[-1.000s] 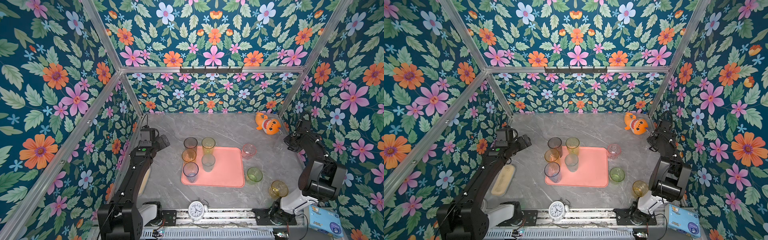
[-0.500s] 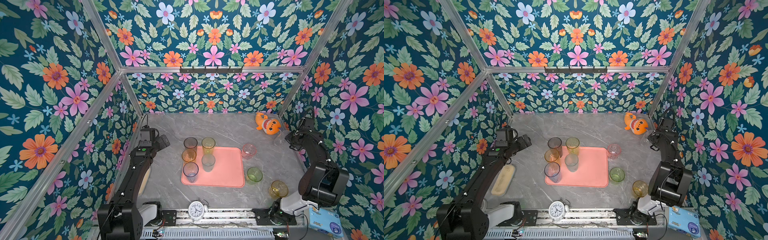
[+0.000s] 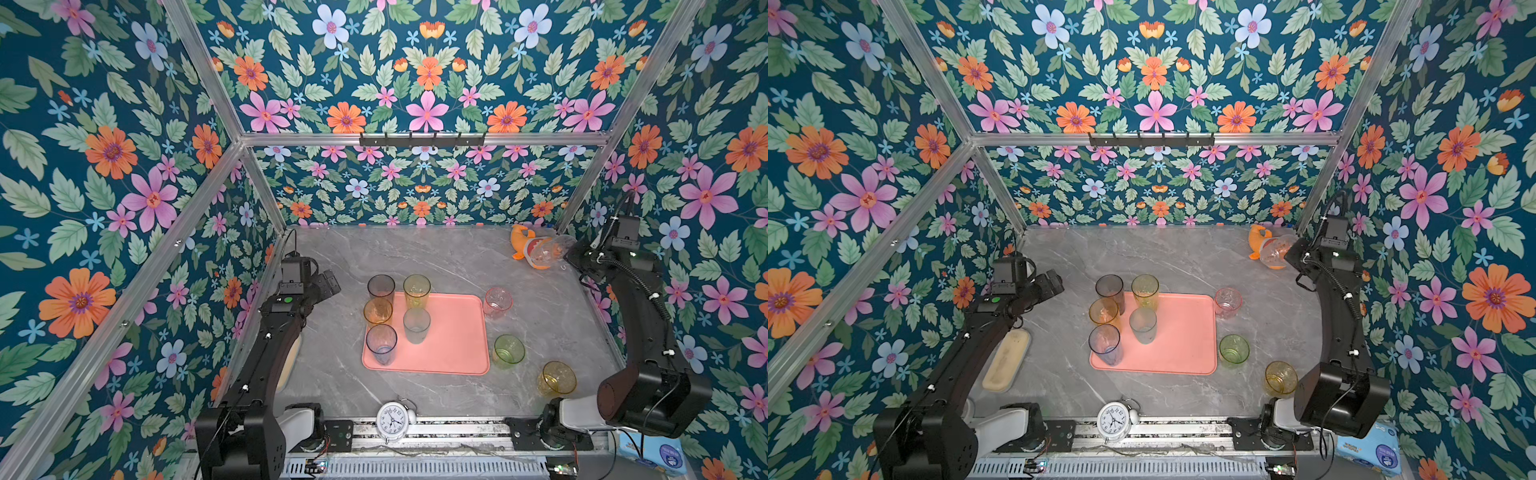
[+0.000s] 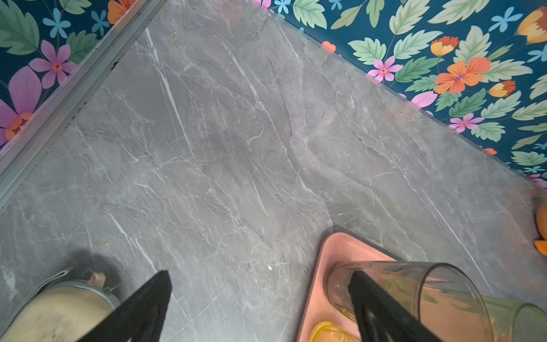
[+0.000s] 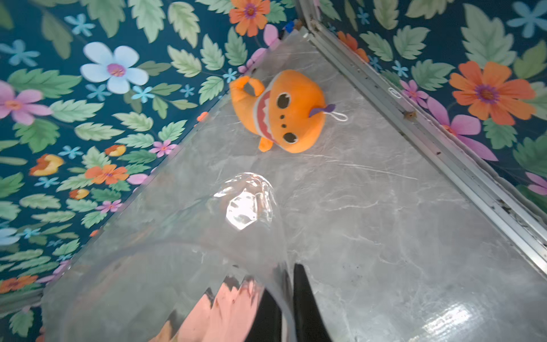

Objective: Place the glasses into the tray
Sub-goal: Pick up the glass from the middle-right of the table, then place the glass on the tray.

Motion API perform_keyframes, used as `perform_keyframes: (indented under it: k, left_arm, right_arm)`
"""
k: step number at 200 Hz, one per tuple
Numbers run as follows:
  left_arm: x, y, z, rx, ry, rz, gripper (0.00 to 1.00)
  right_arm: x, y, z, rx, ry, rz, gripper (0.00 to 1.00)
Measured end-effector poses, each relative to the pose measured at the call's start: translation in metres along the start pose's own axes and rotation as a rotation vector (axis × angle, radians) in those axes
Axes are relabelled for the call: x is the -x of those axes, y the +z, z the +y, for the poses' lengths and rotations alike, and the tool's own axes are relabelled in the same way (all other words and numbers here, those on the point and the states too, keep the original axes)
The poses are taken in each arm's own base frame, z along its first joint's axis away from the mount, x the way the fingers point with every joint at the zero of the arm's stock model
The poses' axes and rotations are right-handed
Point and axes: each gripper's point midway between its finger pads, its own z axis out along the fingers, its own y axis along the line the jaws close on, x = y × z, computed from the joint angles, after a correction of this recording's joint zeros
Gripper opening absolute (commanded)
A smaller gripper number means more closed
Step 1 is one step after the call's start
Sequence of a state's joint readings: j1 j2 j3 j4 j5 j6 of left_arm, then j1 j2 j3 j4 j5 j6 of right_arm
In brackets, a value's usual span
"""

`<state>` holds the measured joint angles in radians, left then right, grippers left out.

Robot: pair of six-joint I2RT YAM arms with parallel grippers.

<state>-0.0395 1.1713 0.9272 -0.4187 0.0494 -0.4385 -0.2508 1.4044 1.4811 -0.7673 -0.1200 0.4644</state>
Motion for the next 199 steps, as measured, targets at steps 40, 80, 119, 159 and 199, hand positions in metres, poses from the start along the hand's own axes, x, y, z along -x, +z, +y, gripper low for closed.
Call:
perform_keyframes:
  k: [40,80,119,159,199]
  left_arm:
    - [-0.001,-0.001,0.001,-0.001,-0.003,-0.001,0.97]
    - [-0.003,-0.001,0.001,-0.001,-0.003,0.000,0.97]
    - [-0.003,-0.001,0.001,-0.003,-0.003,0.003,0.97]
    - [-0.004,0.000,0.001,-0.005,-0.006,0.006,0.97]
    - [-0.007,0.001,0.002,-0.003,-0.006,0.011,0.97]
  right_arm:
    - [-0.022,-0.020,0.057,0.119,-0.132,0.060,0.00]
    - [-0.053,-0.038,0.097,0.188,-0.265,0.123,0.00]
    - [-0.092,-0.047,0.128,0.214,-0.411,0.182,0.00]
    - [-0.148,-0.045,0.153,0.218,-0.579,0.290,0.00]
    - [-0.190,-0.041,0.160,0.189,-0.697,0.362,0.00]
